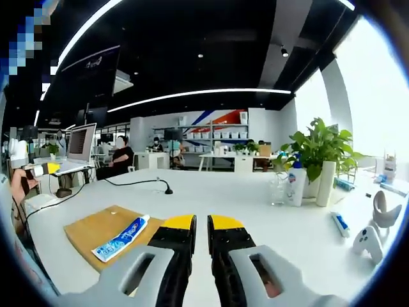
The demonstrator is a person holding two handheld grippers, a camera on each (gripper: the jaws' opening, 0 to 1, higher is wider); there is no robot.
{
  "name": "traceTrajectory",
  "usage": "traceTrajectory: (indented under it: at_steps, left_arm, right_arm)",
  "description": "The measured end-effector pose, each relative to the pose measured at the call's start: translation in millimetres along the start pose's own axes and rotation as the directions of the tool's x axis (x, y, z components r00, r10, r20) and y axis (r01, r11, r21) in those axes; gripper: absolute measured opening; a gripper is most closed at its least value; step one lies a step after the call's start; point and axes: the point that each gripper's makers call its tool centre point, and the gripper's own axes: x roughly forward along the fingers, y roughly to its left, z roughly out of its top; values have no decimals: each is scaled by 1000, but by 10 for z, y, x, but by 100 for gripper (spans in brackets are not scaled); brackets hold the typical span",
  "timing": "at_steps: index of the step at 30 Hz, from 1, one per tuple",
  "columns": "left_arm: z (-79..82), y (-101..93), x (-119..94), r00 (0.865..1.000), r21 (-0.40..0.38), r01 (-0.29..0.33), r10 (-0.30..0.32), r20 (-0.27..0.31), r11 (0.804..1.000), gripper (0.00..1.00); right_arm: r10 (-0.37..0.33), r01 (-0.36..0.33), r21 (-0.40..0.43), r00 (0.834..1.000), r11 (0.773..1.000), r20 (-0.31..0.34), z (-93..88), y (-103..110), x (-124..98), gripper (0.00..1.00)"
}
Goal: Pick up the toothpaste unscrew the cap squeeze it onto the small board screw the cap back on and return it to the table
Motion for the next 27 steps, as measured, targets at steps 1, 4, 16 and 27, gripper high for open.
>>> traceTrajectory:
  at_steps: [1,4,16,27]
  left_arm:
    - [-26,-38,-10,1000,-4,18,-18,-15,1000,7]
    - [-68,-109,-13,999,15,38,-38,-23,999,9]
    - [-89,-505,106,997,35,79,-78,-9,996,97]
    - [-91,-407,90,997,112,73,-72,-11,991,100]
  right_arm:
    - [14,-14,13,1000,1000,-2,-12,34,-10,6]
    - [27,-27,0,1000,1000,5,-24,87,-51,8]
    - [-77,77,-45,997,996,-15,-110,-205,-56,90]
    - [-152,158,-101,986,982,60,50,-426,-125,99]
